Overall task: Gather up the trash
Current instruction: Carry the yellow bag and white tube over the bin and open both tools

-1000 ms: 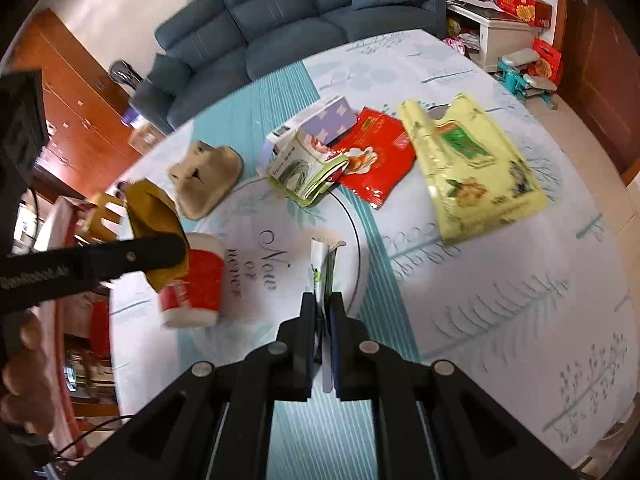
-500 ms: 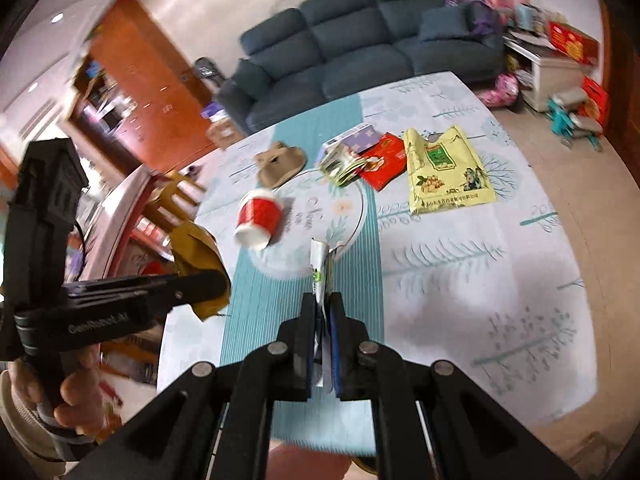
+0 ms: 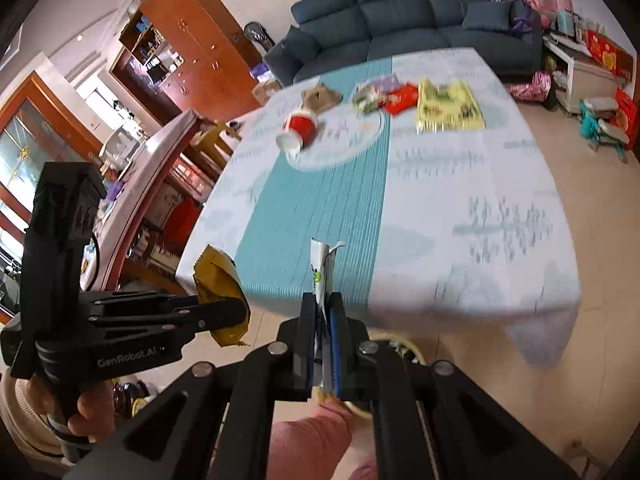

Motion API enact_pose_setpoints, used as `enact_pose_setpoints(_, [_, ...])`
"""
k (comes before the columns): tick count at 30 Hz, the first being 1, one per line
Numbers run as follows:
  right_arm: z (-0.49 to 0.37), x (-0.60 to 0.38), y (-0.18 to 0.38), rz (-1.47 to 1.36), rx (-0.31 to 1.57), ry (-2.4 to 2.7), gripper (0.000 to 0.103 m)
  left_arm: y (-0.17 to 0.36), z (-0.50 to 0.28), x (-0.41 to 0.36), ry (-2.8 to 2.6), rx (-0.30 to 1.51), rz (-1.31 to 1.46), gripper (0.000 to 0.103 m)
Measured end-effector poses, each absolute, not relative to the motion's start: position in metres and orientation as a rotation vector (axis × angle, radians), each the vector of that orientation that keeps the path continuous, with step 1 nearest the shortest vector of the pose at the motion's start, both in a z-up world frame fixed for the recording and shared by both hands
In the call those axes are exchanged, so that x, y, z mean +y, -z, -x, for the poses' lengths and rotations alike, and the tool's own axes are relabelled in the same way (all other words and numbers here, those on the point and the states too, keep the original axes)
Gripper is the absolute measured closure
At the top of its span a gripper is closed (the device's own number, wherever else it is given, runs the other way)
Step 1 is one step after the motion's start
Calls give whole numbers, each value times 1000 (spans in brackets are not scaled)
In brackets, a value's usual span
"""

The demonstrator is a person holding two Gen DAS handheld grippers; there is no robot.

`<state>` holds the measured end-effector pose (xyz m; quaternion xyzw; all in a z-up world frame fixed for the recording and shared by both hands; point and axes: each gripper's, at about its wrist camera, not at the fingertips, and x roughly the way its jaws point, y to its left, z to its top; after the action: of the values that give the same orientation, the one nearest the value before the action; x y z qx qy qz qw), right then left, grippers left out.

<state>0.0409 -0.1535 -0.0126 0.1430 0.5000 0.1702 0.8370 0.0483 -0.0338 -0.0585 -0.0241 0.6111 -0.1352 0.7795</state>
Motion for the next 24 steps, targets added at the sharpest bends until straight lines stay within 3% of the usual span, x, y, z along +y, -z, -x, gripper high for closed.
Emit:
enact_pose_setpoints(10, [4,-140,84,-320,1179,-312,97,124,-13,-31,290,1415,7,87])
enact_pose_setpoints(24, [6,-127,264,-350,1285,-146,96,302,-21,-22,300,1484,-12,87])
